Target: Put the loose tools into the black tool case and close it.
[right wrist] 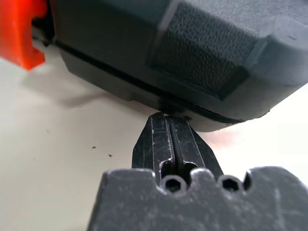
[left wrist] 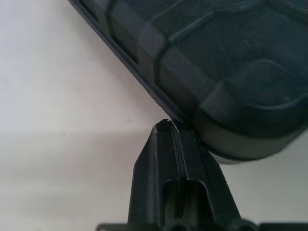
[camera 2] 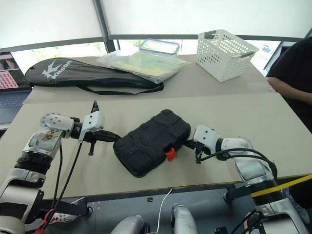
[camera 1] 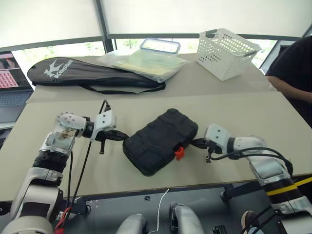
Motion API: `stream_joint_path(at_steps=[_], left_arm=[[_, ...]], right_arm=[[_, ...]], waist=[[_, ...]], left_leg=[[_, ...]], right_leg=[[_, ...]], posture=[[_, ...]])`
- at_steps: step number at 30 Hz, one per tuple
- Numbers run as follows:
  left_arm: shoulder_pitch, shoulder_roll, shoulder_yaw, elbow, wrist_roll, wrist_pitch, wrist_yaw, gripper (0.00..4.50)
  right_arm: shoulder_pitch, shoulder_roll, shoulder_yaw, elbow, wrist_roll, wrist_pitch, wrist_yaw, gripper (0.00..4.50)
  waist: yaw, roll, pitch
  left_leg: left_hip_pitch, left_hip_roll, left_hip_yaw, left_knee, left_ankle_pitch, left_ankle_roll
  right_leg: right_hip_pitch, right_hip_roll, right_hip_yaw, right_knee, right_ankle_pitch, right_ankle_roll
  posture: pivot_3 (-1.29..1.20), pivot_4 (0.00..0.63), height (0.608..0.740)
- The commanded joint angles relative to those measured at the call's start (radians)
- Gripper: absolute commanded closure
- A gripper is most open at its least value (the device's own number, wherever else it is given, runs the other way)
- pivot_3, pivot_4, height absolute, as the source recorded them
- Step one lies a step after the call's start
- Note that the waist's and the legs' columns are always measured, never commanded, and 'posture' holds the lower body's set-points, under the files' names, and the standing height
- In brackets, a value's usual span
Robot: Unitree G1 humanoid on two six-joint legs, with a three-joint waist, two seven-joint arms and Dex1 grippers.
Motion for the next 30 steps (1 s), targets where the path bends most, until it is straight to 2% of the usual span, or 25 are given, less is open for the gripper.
stream_joint_path(at_steps=[1,4,7,10,14,20,22,25,30], left_arm=[[-0.066,0.02,0.082,-0.145,-0.123,0.228,0.015,4.47],[-0.079,0.002,0.057,-0.257,-0.156,0.315,0.017,4.47],[-0.072,-0.06,-0.028,-0.318,-0.103,0.282,0.051,4.47],[-0.05,-0.108,-0.133,-0.272,0.009,0.151,0.079,4.47],[-0.045,-0.147,-0.241,-0.12,0.16,-0.039,0.131,4.47],[-0.044,-0.15,-0.248,-0.079,0.174,-0.114,0.135,4.47],[-0.044,-0.154,-0.241,-0.083,0.165,-0.111,0.135,4.47],[-0.049,-0.162,-0.234,-0.084,0.162,-0.109,0.144,4.47],[-0.053,-0.168,-0.231,-0.088,0.162,-0.107,0.149,4.47]], right_arm=[[0.041,-0.045,-0.089,-0.146,0.123,0.091,0.062,4.5],[0.089,-0.075,-0.11,-0.224,0.16,0.136,0.081,4.5],[0.12,-0.086,-0.121,-0.29,0.191,0.177,0.08,4.5],[0.124,-0.072,-0.123,-0.331,0.21,0.211,0.061,4.5],[0.134,-0.06,-0.103,-0.383,0.221,0.255,0.047,4.5],[0.122,-0.016,-0.083,-0.388,0.218,0.267,0.009,4.5],[0.115,-0.011,-0.063,-0.377,0.202,0.265,0.007,4.5],[0.112,-0.005,-0.032,-0.354,0.184,0.257,0.009,4.5],[0.088,0.021,0.01,-0.301,0.146,0.233,0.009,4.5]], waist=[[0.004,0.0,0.0],[0.004,0.0,0.0],[0.009,0.0,0.0],[0.009,0.0,0.0],[0.009,-0.001,-0.001],[0.008,0.001,-0.002],[0.008,0.001,-0.002],[0.009,0.001,-0.002],[0.009,0.001,-0.003]], left_leg=[[-0.002,0.0,0.0,0.002,0.0,0.0],[-0.007,-0.001,0.001,0.008,0.0,0.0],[-0.004,-0.001,0.001,0.008,0.0,0.0],[-0.001,-0.001,0.001,0.008,0.0,0.0],[0.001,0.001,0.002,0.006,0.0,0.0],[0.024,0.004,0.001,-0.004,-0.003,0.004],[0.025,0.003,0.002,-0.004,-0.003,0.005],[0.025,0.003,0.001,-0.004,-0.003,0.004],[0.025,0.003,0.002,-0.003,-0.003,0.004]], right_leg=[[-0.003,0.0,0.0,0.001,0.0,0.0],[-0.007,-0.001,0.001,0.007,0.0,0.0],[-0.005,-0.002,0.003,0.006,0.0,0.0],[-0.001,-0.002,0.005,0.006,0.0,0.0],[0.0,-0.002,0.009,0.005,0.0,-0.001],[0.025,0.0,0.007,-0.008,-0.002,0.002],[0.026,-0.001,0.007,-0.008,-0.005,0.008],[0.026,0.0,0.007,-0.007,-0.002,0.002],[0.026,-0.001,0.006,-0.008,-0.002,0.002]], posture=[[0.0,0.15,0.74],[0.0,0.15,0.74],[0.0,0.15,0.74],[0.0,0.15,0.74],[0.0,0.15,0.74],[0.0,0.15,0.74],[0.0,0.15,0.74],[0.0,0.15,0.74],[0.0,0.15,0.74]])
